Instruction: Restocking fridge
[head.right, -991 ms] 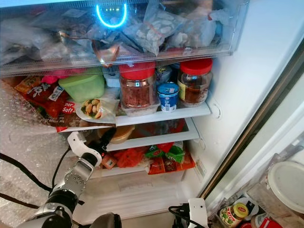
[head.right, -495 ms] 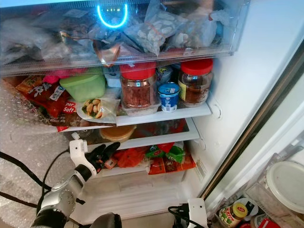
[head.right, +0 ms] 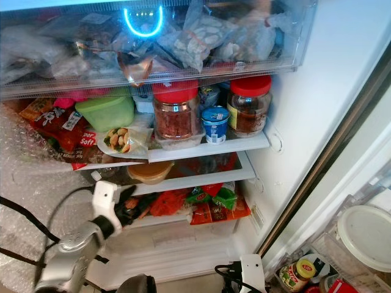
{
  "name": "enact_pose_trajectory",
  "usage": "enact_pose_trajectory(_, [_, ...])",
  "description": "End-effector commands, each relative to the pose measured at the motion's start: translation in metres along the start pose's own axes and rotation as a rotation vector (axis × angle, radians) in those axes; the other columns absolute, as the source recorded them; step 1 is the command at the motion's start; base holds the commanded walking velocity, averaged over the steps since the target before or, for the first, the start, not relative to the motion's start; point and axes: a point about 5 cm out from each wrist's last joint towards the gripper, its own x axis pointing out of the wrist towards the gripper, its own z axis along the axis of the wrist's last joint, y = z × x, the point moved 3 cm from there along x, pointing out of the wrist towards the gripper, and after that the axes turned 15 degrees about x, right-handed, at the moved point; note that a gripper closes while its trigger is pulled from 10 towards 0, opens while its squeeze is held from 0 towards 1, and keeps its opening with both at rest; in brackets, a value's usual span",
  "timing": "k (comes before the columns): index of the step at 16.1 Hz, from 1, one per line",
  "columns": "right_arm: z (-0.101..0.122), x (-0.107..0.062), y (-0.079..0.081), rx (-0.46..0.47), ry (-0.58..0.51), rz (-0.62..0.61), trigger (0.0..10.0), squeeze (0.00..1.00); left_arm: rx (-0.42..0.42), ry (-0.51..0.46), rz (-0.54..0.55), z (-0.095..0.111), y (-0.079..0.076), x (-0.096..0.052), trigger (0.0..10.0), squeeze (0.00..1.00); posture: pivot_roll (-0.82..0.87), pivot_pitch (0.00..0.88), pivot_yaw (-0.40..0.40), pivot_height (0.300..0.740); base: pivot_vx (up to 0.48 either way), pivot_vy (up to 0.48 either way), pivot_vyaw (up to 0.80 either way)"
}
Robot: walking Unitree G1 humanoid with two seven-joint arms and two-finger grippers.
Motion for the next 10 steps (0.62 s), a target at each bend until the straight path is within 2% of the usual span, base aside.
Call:
enact_pose_trajectory(1, [-0.016, -0.003, -0.003, 0.012, 0.059, -0.015, 10.0, 0.00, 0.062, 0.023, 0.015, -0.004, 0.002, -0.005, 10.0, 0.00, 0.01, 0.000, 0.037, 0.649, 0.000, 0.000, 0.00])
enact_pose_trajectory(3, [-0.016, -0.003, -0.001, 0.014, 0.061, -0.014, 10.0, 0.00, 0.122, 0.060, 0.064, -0.014, 0.006, -0.011, 10.0, 0.00, 0.01, 0.000, 0.038, 0.649, 0.000, 0.000, 0.00])
enact_pose_trajectory(5, [-0.016, -0.002, 0.001, 0.014, 0.060, -0.012, 10.0, 0.00, 0.099, 0.057, 0.071, -0.014, 0.004, -0.012, 10.0, 0.00, 0.01, 0.000, 0.038, 0.649, 0.000, 0.000, 0.00])
enact_pose_trajectory(10, [-0.017, -0.002, 0.002, 0.022, 0.058, -0.021, 10.0, 0.00, 0.123, 0.068, 0.056, -0.017, -0.003, -0.012, 10.0, 0.00, 0.01, 0.000, 0.042, 0.649, 0.000, 0.000, 0.00])
